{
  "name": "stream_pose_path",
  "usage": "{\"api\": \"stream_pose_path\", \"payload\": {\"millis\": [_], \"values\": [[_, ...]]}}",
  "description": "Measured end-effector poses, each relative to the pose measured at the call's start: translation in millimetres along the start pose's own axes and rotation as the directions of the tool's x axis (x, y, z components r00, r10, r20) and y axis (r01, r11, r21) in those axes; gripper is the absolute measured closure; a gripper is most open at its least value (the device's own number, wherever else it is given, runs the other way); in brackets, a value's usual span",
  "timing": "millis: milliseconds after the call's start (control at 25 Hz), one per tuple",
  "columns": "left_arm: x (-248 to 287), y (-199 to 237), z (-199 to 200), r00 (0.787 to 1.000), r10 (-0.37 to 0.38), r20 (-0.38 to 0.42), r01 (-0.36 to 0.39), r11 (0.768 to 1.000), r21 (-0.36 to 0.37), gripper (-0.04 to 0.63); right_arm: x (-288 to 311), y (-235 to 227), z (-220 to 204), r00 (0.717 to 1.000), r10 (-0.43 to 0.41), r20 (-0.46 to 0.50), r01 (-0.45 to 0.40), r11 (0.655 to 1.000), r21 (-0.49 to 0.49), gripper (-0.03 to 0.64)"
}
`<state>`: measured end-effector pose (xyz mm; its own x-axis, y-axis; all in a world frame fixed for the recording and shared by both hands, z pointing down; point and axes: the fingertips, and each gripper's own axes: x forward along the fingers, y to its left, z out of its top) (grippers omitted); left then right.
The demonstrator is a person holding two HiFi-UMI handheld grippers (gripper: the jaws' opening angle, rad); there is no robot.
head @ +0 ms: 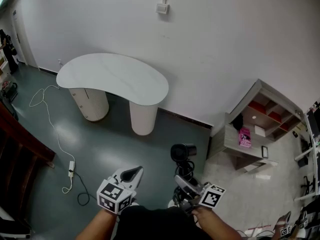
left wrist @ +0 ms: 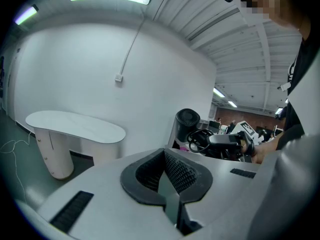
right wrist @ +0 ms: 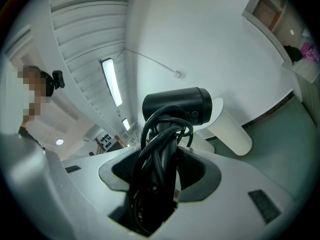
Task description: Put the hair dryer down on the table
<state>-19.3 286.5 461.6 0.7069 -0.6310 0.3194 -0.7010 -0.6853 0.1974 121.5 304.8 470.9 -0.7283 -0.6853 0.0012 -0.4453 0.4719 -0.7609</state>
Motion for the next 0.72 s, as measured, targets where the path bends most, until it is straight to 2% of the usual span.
{"api": "stream_pose_path", "payload": {"millis": [280, 440, 720], "values": [[-29.1, 32.6, -17.6, 0.999, -0.018, -0.029, 0.018, 1.000, 0.006, 0.584, 31.5, 13.6, -31.9, 1.000, -0.019, 0.003, 0.019, 1.000, 0.024, 0.410], [-33.5, 48.1, -22.6, 1.000, -0.014, -0.027, 0.013, 1.000, -0.018, 0.584, 42.5, 12.7, -43.1, 0.998, -0.042, -0.040, 0.043, 0.999, 0.025, 0.410], [-13.6, 68.5, -17.8, 0.999, -0.010, -0.034, 0.009, 0.999, -0.034, 0.584, 74.1, -6.4, -20.9, 0.998, -0.037, -0.054, 0.038, 0.999, 0.019, 0.410]]}}
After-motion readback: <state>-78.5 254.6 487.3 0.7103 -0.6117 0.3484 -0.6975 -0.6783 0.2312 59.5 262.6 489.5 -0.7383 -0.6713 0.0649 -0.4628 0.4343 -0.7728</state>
